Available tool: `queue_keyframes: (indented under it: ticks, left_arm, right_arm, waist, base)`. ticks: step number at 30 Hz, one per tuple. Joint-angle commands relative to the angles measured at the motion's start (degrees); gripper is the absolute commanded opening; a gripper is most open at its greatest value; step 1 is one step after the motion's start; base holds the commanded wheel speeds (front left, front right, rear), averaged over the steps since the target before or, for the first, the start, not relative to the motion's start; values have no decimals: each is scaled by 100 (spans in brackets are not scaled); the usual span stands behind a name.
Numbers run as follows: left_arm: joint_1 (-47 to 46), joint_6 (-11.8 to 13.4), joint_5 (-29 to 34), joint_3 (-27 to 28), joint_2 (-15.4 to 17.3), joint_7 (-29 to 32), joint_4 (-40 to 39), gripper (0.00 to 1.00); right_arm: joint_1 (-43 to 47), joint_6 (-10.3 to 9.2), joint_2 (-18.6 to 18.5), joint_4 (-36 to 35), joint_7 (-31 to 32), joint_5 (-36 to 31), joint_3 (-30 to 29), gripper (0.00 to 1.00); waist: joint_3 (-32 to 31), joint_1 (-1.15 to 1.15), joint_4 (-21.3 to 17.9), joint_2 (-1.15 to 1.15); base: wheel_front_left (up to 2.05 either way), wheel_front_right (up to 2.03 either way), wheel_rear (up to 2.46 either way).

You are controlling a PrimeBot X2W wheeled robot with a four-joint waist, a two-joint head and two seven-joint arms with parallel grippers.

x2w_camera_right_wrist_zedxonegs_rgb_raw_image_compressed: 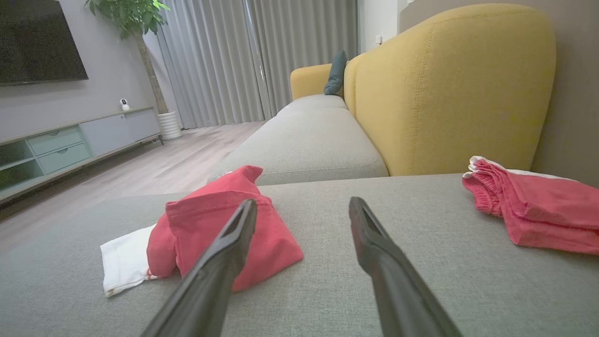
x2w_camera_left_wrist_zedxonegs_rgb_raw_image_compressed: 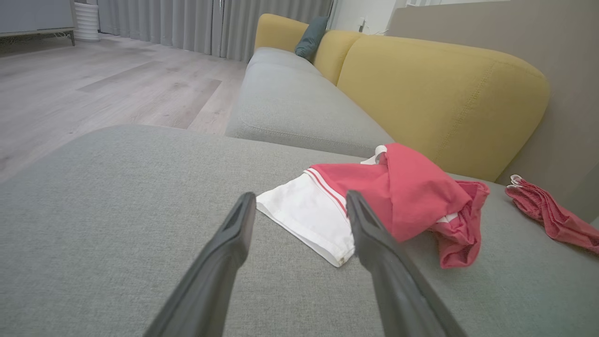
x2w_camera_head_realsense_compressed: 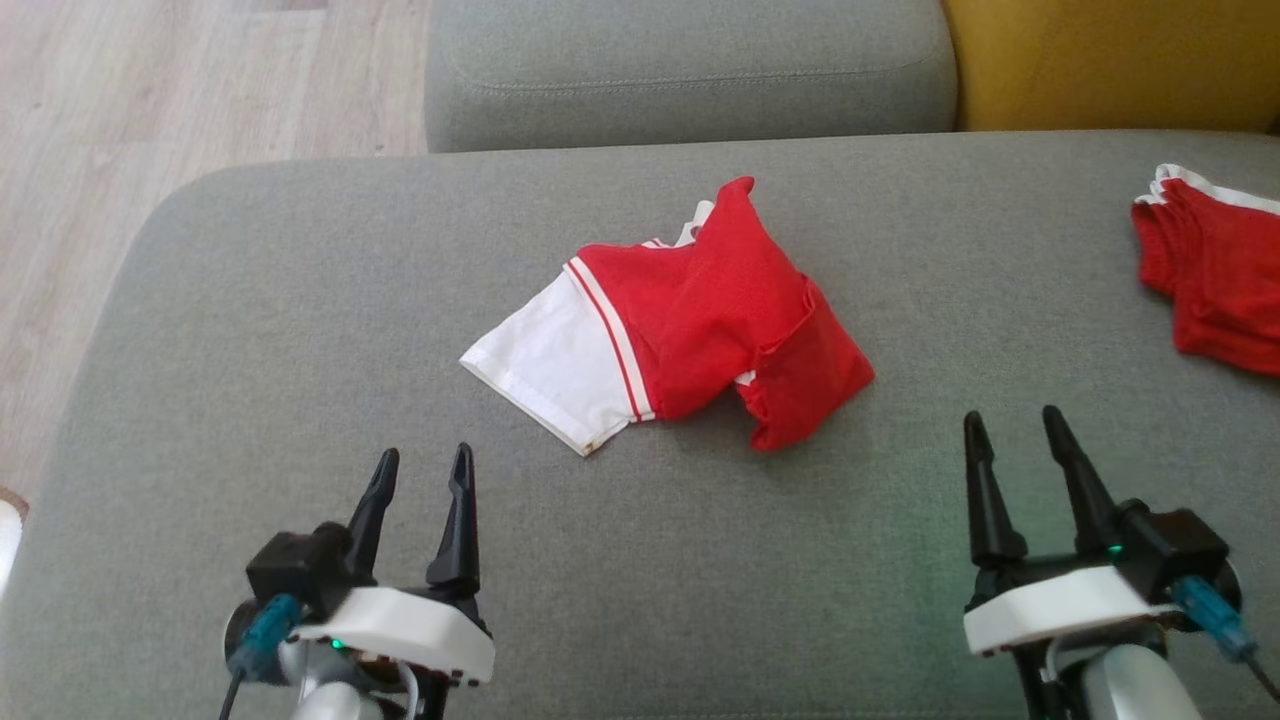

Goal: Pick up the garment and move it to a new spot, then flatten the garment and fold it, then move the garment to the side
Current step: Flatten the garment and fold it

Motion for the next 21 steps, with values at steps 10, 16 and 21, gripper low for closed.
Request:
queue_keyframes:
  ticks: [10,16,21]
  left_arm:
    - [-267,-112,189,184,-122,-71,-103,100]
    - [-365,-180,243,157,-211,-71,-30,100]
    - [-377,-234,276,187,-281,-71,21,100]
  right_arm:
    - [-671,37,-20,94,7,92,800,100]
    - [-1240,37,-20,781,-33,93,991,100]
    - [-1656,37,-20,1515,-103,19,918,100]
  waist:
    - [263,0,334,0]
    - [447,0,782,0]
    - [539,0,1188,0]
  base:
    - [0,0,0]
    - [0,0,0]
    - [0,0,0]
